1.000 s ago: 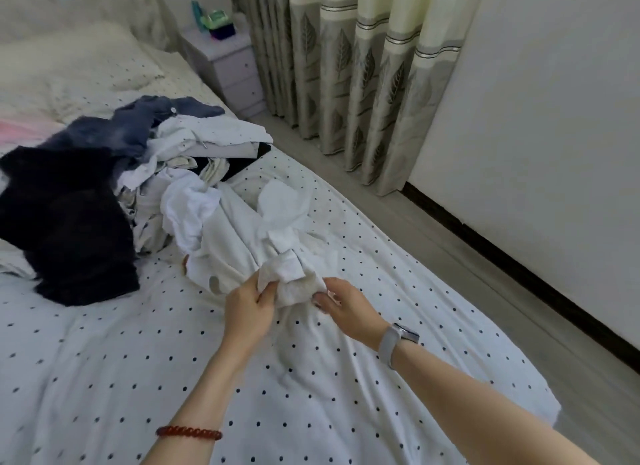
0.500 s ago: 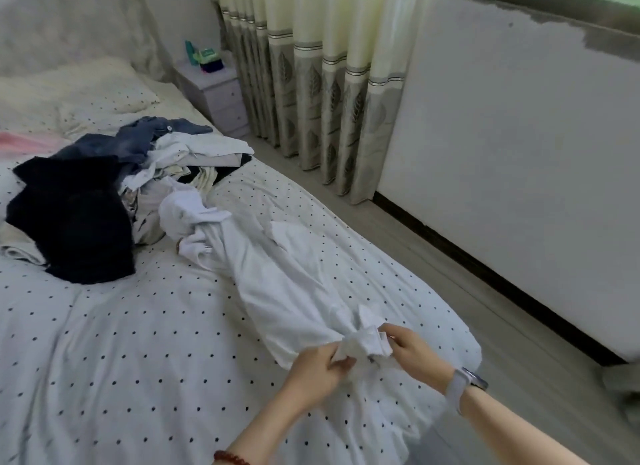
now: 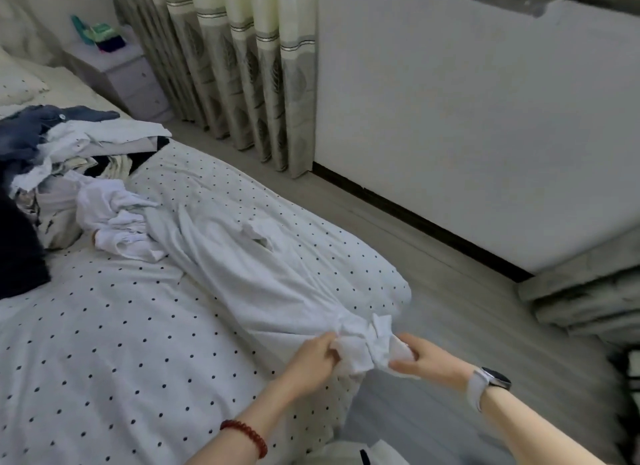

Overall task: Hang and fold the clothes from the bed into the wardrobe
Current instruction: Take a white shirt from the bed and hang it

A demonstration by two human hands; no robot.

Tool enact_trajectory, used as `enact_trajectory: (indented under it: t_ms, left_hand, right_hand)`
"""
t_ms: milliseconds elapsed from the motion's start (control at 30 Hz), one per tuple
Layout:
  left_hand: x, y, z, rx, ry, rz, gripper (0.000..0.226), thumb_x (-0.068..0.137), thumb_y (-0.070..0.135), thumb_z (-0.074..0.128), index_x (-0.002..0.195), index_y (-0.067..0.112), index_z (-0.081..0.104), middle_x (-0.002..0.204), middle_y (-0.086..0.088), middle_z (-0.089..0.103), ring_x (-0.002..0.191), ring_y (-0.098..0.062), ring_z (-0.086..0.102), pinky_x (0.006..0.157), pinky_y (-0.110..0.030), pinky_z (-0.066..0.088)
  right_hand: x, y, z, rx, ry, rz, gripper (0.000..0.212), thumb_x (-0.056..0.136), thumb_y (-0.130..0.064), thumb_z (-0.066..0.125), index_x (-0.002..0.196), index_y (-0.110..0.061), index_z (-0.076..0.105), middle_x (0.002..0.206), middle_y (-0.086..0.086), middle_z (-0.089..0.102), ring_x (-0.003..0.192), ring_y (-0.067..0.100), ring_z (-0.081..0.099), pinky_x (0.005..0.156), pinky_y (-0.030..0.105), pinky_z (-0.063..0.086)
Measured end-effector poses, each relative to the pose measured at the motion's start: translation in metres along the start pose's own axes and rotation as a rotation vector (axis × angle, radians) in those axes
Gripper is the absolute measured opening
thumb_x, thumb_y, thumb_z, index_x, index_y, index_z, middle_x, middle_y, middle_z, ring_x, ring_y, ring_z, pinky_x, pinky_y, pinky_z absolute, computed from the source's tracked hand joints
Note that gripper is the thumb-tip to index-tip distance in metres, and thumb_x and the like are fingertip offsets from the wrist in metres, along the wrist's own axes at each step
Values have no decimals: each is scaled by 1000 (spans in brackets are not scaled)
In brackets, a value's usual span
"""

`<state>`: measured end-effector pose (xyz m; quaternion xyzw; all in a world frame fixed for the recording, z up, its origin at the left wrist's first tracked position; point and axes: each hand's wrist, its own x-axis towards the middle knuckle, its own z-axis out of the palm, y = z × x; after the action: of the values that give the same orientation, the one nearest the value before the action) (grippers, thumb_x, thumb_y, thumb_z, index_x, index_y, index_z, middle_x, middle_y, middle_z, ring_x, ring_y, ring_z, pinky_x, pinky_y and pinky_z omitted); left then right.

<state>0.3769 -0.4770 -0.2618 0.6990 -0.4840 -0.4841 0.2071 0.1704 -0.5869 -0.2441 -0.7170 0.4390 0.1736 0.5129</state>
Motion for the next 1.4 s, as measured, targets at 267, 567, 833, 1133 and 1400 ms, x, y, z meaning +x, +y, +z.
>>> enact_trajectory:
  t_ms: [267, 567, 833, 1133, 1400]
  left_hand:
    - [24, 64, -77, -348, 399, 26, 34, 98, 23, 44, 67, 14, 36, 64, 3, 36, 60, -12, 36, 56, -26, 29]
    - [56, 62, -126, -258, 665, -3, 45, 95, 20, 49, 138, 16, 34, 135, -4, 43, 125, -21, 41, 102, -35, 36]
    - [60, -34, -73, 474, 186, -181, 70, 91, 47, 46, 149, 26, 12, 157, 3, 10, 144, -21, 6, 116, -46, 13]
    - [98, -53, -73, 568, 213, -143, 32, 94, 14, 33, 119, 23, 50, 117, -3, 62, 103, -26, 57, 80, -33, 40]
    - [93, -16, -102, 114, 378, -139, 35, 99, 33, 36, 74, 12, 49, 74, -3, 55, 82, -29, 51, 67, -35, 36]
  right_hand:
    - [9, -62, -40, 345, 419, -200, 39, 90, -36, 58, 62, -12, 45, 59, 1, 40, 56, 12, 37, 54, 27, 27]
    - [47, -98, -65, 118, 761, -99, 56, 95, -15, 43, 147, -18, 23, 146, 9, 29, 133, 25, 31, 108, 39, 29]
    - [95, -47, -4, 257, 407, 123, 40, 94, -11, 41, 134, -10, 36, 126, 4, 49, 115, 22, 49, 91, 28, 43]
    - [149, -27, 19, 696, 386, 272, 25, 88, -21, 56, 110, -13, 48, 104, 0, 54, 92, 18, 54, 78, 32, 47]
    - [116, -40, -18, 566, 893, 27, 32, 98, -12, 40, 67, -12, 31, 66, -1, 33, 61, 13, 31, 58, 31, 32]
